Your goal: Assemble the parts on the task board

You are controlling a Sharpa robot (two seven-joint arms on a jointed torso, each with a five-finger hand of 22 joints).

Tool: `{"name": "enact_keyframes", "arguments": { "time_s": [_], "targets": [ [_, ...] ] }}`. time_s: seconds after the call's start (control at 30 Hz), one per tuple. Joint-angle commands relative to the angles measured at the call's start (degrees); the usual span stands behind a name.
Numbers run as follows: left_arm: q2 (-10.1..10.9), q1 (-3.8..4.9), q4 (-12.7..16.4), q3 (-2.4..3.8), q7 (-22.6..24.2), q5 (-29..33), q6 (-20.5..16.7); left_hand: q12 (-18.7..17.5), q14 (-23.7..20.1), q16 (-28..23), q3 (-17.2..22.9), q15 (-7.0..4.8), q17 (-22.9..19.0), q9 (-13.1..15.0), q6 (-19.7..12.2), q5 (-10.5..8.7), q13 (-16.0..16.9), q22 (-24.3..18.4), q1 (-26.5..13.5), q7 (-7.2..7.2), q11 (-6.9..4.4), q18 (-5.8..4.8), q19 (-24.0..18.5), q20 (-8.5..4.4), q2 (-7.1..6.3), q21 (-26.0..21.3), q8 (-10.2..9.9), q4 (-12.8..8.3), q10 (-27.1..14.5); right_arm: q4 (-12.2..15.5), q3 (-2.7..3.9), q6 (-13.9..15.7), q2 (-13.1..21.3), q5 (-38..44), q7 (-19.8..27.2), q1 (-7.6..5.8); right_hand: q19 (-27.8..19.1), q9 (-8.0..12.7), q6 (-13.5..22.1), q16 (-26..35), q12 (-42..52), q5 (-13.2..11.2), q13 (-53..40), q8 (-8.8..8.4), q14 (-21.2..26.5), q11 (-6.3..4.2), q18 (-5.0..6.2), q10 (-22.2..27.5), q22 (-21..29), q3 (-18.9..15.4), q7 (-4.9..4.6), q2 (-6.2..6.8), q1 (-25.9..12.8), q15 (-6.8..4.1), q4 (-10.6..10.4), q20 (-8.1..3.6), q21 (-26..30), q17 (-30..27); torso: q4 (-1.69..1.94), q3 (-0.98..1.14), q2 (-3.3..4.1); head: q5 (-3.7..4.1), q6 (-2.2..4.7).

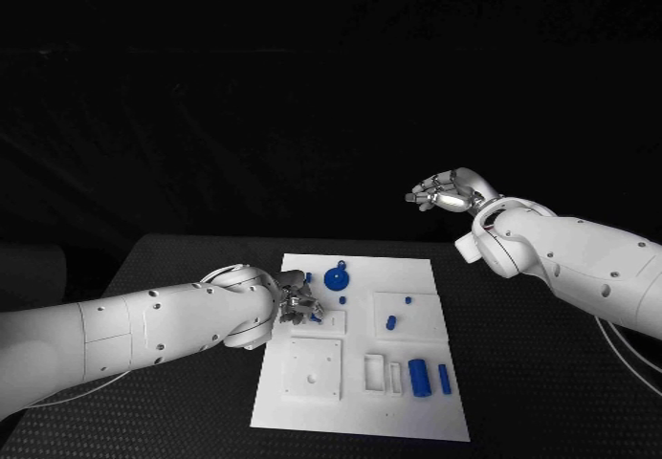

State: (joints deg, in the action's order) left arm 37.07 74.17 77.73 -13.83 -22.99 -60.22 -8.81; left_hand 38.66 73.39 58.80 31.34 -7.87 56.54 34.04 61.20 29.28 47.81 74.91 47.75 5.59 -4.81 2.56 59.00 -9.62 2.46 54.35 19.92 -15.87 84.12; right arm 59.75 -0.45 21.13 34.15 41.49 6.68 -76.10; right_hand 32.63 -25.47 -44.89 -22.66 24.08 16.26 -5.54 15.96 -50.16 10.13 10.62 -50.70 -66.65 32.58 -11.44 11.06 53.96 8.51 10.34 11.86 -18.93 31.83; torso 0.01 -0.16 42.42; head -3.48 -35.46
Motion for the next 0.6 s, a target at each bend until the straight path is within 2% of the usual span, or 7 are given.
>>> {"name": "enact_keyframes", "arguments": {
  "time_s": [0.03, 0.37, 0.5, 0.6],
  "targets": [
    [-0.29, -0.11, 0.01, 0.03, 0.55, -1.15, 0.73, 0.38, -0.38, 0.29, 0.15, -0.1, -0.07, 1.98, 7.62, -0.29, 0.06, 1.28, 0.03, -4.92, -0.79, 1.08, -0.36, -3.45, 0.59, 0.27, 0.31, 0.16, -0.84, -0.09, 0.04, -0.75, -0.07, -0.12, 0.3, -0.02, -0.43, 0.09, 0.29, 0.34, -0.4, 0.45, 0.15, 0.14, -0.22, -0.13, -0.3, -0.51, -0.11, -0.33, -0.86, -0.42, 0.11, 0.27, 0.07, -0.15, 0.42, -0.06, 0.03, -0.02, 0.03, 0.48, -0.25],
    [-0.37, -0.13, -0.02, 0.03, 0.59, -1.15, 1.55, 0.59, -0.44, 0.4, 0.14, -0.1, -0.15, 2.05, 7.6, -0.65, 0.02, 1.25, -0.23, -4.9, -0.76, 1.09, -0.41, -3.46, 0.65, 0.37, 0.32, 0.3, -0.94, -0.12, 0.04, -0.8, -0.22, -0.12, 0.3, -0.02, -0.49, 0.15, 0.3, 0.49, -0.53, 0.45, 0.32, 0.16, -0.25, -0.13, -0.29, -0.6, -0.21, -0.37, -0.86, -0.43, 0.38, 0.28, 0.27, -0.13, 0.49, -0.06, 0.1, 0.02, -0.02, 0.47, -0.28],
    [-0.52, -0.13, -0.26, 0.04, 0.49, -1.15, 1.79, 0.69, -0.45, 0.46, 0.14, -0.1, -0.17, 2.08, 7.62, -0.76, 0.01, 1.24, -0.32, -4.91, -0.77, 1.09, -0.42, -3.46, 0.67, 0.41, 0.35, 0.35, -0.95, -0.19, 0.04, -0.58, -0.4, -0.14, 0.48, -0.02, -0.49, 0.16, 0.29, 0.53, -0.55, 0.46, 0.37, 0.18, -0.28, -0.13, -0.28, -0.65, -0.24, -0.39, -0.86, -0.48, 0.43, 0.28, 0.3, -0.12, 0.51, -0.05, 0.06, -0.04, 0.0, 0.59, -0.26],
    [-0.6, -0.13, -0.24, 0.04, 0.41, -1.16, 1.94, 0.73, -0.45, 0.48, 0.15, -0.11, -0.19, 2.1, 7.63, -0.83, 0.0, 1.24, -0.34, -4.91, -0.77, 1.1, -0.43, -3.46, 0.68, 0.43, 0.35, 0.37, -0.97, -0.17, 0.04, -0.72, -0.42, -0.14, 0.42, -0.02, -0.48, 0.18, 0.28, 0.55, -0.57, 0.48, 0.41, 0.2, -0.31, -0.14, -0.27, -0.7, -0.27, -0.4, -0.86, -0.52, 0.48, 0.28, 0.32, -0.11, 0.52, -0.05, 0.03, -0.03, 0.04, 0.27, -0.27]
  ]
}}
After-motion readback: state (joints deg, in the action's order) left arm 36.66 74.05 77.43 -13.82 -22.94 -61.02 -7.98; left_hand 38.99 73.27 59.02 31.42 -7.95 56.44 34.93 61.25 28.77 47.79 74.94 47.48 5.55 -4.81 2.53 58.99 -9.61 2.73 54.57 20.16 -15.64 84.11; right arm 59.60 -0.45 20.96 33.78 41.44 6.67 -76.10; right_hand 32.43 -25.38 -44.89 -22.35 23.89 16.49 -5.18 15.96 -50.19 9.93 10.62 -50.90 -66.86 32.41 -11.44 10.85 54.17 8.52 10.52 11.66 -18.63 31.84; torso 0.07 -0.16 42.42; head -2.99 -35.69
